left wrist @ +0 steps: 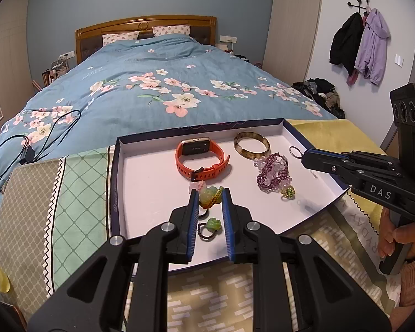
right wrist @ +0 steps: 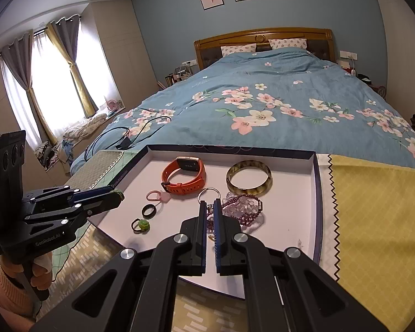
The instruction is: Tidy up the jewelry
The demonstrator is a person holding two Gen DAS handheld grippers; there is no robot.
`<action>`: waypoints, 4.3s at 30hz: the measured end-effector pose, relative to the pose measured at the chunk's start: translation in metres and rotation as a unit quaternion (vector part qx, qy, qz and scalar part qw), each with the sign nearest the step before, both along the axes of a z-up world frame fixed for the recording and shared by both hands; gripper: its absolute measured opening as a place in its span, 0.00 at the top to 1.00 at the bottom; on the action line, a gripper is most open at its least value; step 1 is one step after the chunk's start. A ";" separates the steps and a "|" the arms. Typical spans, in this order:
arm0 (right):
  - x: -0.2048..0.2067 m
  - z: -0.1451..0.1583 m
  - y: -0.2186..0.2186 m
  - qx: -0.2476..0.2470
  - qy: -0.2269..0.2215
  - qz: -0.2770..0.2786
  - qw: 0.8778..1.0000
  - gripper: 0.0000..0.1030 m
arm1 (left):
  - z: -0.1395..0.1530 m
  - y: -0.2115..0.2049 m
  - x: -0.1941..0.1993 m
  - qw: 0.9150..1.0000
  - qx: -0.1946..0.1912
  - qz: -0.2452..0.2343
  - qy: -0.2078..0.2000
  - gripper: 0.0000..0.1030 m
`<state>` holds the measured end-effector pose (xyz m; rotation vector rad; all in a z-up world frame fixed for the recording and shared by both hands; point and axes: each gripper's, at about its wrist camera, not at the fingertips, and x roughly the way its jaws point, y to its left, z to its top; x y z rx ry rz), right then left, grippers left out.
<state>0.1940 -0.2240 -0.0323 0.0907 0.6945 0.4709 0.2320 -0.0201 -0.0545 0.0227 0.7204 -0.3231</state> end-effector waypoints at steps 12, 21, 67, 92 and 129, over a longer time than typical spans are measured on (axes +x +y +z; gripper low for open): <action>0.002 -0.003 0.000 0.001 0.004 -0.001 1.000 0.97 | -0.002 0.000 0.001 1.000 -0.001 0.001 0.002 0.83; 0.004 -0.005 0.000 -0.001 0.008 -0.004 1.000 0.97 | -0.009 -0.001 0.006 1.000 0.000 0.006 0.011 0.83; 0.019 -0.023 0.002 -0.012 0.043 -0.017 0.999 0.97 | -0.034 -0.003 0.024 0.999 0.006 0.022 0.044 0.83; -0.001 -0.011 -0.006 -0.005 0.029 -0.034 0.999 0.57 | -0.018 0.007 0.001 0.999 0.004 0.041 0.011 0.36; -0.148 0.036 0.013 -0.046 -0.254 -0.116 0.959 0.07 | 0.072 0.021 -0.216 0.951 -0.017 0.146 -0.273 0.05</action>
